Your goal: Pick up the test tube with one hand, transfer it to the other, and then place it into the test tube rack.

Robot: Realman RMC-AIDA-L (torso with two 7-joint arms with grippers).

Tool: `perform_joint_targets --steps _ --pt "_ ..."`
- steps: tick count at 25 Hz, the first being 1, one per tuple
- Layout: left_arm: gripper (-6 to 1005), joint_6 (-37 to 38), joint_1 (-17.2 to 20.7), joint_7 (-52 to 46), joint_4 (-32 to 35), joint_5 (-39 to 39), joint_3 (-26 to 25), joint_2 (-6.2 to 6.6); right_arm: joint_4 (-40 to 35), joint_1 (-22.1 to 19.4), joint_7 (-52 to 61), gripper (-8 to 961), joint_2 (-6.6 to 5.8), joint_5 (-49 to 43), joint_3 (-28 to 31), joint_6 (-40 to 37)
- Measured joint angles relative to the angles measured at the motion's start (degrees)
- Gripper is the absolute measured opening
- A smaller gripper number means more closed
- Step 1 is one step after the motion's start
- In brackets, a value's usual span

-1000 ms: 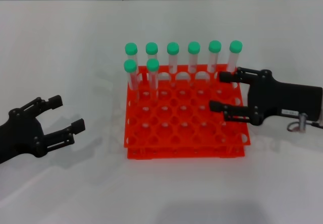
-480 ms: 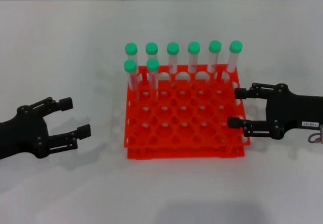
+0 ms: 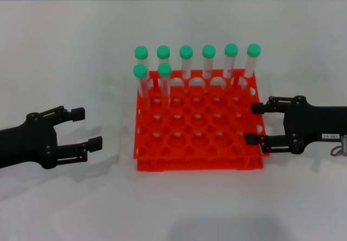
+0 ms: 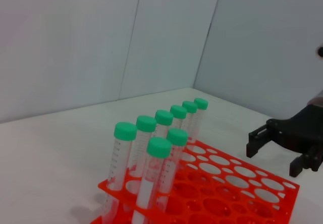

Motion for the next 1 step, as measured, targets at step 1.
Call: perform_joint_targets --steps 1 --pt "894 0.2 -0.2 -0.1 0.0 0.1 0.0 0.14 0.0 0.2 0.5 738 -0.07 -0.6 0.0 0.1"
